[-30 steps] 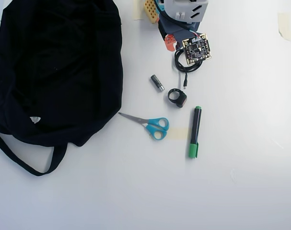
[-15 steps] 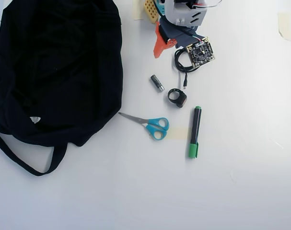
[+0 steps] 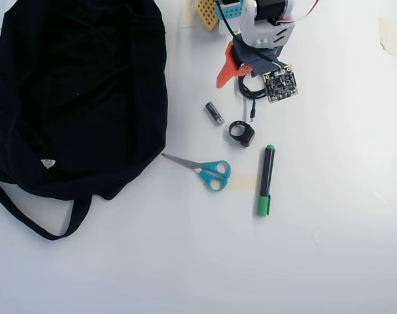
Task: Put the cable into the black bag
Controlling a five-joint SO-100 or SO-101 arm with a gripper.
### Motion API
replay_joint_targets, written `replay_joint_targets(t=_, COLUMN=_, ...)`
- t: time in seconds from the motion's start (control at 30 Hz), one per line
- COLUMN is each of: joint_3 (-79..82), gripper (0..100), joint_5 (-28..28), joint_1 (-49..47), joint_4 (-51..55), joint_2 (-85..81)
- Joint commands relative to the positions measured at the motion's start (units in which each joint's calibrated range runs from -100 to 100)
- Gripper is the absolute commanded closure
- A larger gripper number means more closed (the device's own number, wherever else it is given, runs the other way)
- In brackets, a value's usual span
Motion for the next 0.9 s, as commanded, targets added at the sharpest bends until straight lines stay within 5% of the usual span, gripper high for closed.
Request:
replay_joint_targets(t=0.0, joint_3=3.55, gripper=67, joint_5=-1.95, joint_1=-1.57, joint_4=-2.38, joint_2=-0.7)
replay_joint_targets(t=0.3, joint_3=15.32, gripper=67, joint_5=-2.63, joint_1=-1.19, joint_4=-18.4, joint_2=-0.53)
replay_joint_targets(t=0.87, joint_3=25.02, gripper=67, joint_5=-2.63, joint_1=-1.12, joint_4=-30.38, joint_2=-0.36)
